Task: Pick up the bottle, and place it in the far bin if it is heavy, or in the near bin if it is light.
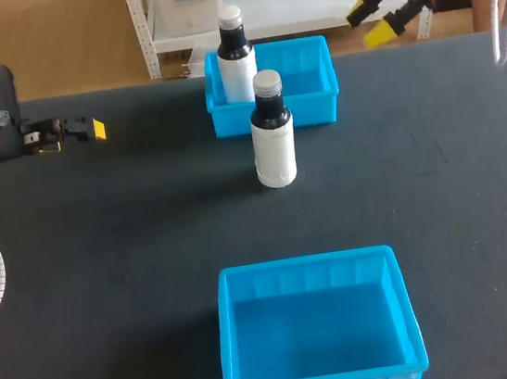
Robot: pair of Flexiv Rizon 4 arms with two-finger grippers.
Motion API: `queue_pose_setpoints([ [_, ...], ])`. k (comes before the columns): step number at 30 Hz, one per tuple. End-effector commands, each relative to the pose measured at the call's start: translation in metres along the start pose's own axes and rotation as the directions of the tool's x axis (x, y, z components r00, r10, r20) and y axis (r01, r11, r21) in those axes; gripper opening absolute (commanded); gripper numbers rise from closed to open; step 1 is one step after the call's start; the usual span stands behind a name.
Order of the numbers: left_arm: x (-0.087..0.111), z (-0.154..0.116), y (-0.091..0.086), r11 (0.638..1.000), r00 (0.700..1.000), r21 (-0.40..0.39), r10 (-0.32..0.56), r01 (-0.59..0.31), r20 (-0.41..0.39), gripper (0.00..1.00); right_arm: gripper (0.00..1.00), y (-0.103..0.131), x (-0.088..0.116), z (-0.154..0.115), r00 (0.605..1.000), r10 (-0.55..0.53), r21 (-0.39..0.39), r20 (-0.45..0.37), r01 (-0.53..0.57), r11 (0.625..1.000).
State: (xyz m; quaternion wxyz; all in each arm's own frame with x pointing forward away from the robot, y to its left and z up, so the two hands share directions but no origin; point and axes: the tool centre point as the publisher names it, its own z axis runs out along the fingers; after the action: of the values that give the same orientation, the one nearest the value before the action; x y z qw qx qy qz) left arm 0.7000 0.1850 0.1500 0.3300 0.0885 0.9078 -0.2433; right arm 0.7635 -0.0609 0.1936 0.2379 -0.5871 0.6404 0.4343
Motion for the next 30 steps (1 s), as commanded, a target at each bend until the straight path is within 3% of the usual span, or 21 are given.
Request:
queue_pose_setpoints([
  [1, 0.000, 0.000, 0.000, 1.000, 1.000, 0.000, 0.000, 0.000, 0.000, 1.00, 1.00, 0.048, 0.007, 0.020, 1.000, -0.006, 0.503, 0.008, 0.001, 0.865],
  [15, 0.000, 0.000, 0.000, 1.000, 1.000, 0.000, 0.000, 0.000, 0.000, 1.00, 1.00, 0.035, 0.012, 0.085, 0.998, -0.021, 0.416, 0.052, -0.002, 0.909],
  [30, 0.000, 0.000, 0.000, 1.000, 1.000, 0.000, 0.000, 0.000, 0.000, 1.00, 1.00, 0.013, 0.005, 0.117, 0.997, -0.061, 0.347, 0.042, 0.043, 0.937],
])
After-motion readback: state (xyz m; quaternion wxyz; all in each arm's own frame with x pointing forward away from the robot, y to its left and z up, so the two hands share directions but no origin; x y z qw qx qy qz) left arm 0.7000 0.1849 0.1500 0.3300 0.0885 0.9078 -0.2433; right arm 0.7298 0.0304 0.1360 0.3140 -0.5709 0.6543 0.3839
